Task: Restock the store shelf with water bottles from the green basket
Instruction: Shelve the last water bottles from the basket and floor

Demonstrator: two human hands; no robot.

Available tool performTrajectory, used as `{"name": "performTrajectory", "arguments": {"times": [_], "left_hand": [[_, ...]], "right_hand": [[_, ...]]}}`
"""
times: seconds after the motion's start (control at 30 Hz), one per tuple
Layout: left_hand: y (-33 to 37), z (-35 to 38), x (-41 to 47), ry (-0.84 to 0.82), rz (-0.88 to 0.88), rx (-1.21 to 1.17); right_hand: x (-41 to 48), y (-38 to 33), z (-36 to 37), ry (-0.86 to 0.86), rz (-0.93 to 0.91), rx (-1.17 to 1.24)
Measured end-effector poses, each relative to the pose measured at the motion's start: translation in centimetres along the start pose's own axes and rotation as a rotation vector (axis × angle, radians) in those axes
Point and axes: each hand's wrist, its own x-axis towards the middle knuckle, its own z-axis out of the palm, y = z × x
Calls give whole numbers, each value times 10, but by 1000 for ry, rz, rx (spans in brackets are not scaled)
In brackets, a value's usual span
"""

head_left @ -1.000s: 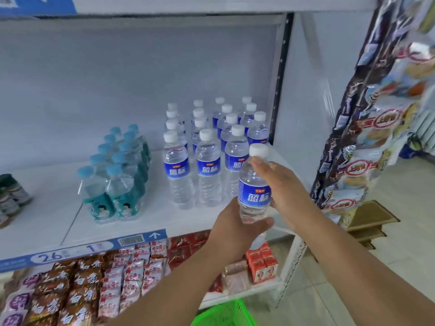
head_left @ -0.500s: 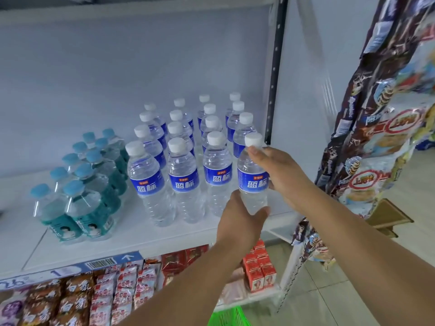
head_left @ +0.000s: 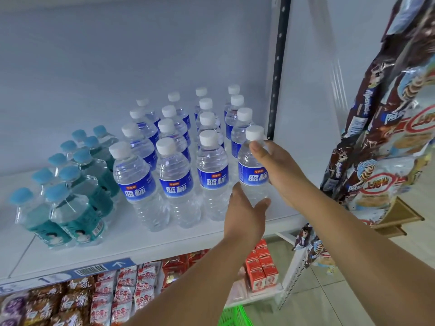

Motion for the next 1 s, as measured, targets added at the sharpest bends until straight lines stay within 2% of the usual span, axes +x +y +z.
{"name": "performTrajectory", "arguments": {"times": [0.33, 0.43, 0.53, 0.67, 0.83, 1.0], "left_hand": [[3, 1, 6, -20, -25, 1], [7, -1, 0, -49, -82, 7], [12, -11, -9, -79, -141, 73], [8, -30, -20, -110, -125, 230], [-11, -58, -26, -26, -128, 267], [-29, -76, -28, 91, -245, 82]], "right_hand": [[1, 5, 3, 3, -1, 4], [0, 5, 1, 11, 14, 2], [1, 2, 1, -9, 28, -20], [-4, -2, 3, 7, 51, -68], [-24, 24, 9, 62, 61, -103], [-40, 63, 17, 95, 87, -219]]}}
